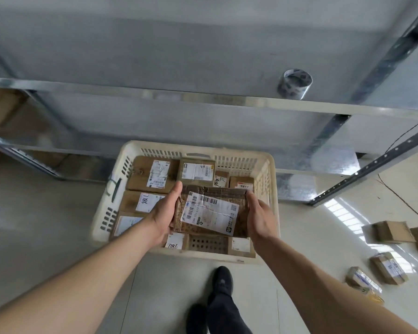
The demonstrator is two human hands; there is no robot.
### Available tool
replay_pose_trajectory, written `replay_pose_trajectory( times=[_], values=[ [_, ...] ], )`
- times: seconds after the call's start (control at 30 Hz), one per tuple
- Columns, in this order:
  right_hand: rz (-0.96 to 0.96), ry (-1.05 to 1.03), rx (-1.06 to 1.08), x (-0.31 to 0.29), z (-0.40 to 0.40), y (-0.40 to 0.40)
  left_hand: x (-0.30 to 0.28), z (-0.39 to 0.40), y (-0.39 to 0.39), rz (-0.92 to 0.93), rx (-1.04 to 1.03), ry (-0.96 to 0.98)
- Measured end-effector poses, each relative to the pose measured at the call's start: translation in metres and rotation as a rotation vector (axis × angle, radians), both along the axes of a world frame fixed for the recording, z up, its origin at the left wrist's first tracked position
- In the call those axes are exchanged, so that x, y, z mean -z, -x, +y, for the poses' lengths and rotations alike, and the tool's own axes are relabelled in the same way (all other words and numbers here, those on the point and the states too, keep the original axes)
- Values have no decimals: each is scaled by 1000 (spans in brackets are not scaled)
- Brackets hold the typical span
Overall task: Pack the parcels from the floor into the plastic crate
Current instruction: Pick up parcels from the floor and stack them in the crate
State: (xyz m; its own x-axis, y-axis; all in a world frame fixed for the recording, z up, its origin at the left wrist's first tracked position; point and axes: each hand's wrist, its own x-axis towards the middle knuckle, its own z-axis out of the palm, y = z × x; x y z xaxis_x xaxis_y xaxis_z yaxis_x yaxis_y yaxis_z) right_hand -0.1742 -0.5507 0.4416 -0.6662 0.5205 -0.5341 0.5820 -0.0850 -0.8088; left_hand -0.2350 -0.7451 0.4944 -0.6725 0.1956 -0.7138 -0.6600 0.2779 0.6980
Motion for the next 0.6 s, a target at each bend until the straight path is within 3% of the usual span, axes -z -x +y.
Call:
replay_pose_trajectory(
  times=[0.37, 0.6],
  values=[
    [-163, 12, -134, 63, -9, 29, 51, -15, 23, -143, -37, 42],
    [-258, 3, -143, 101, -23, 23, 116, -29, 29, -207, -23, 49]
  ],
)
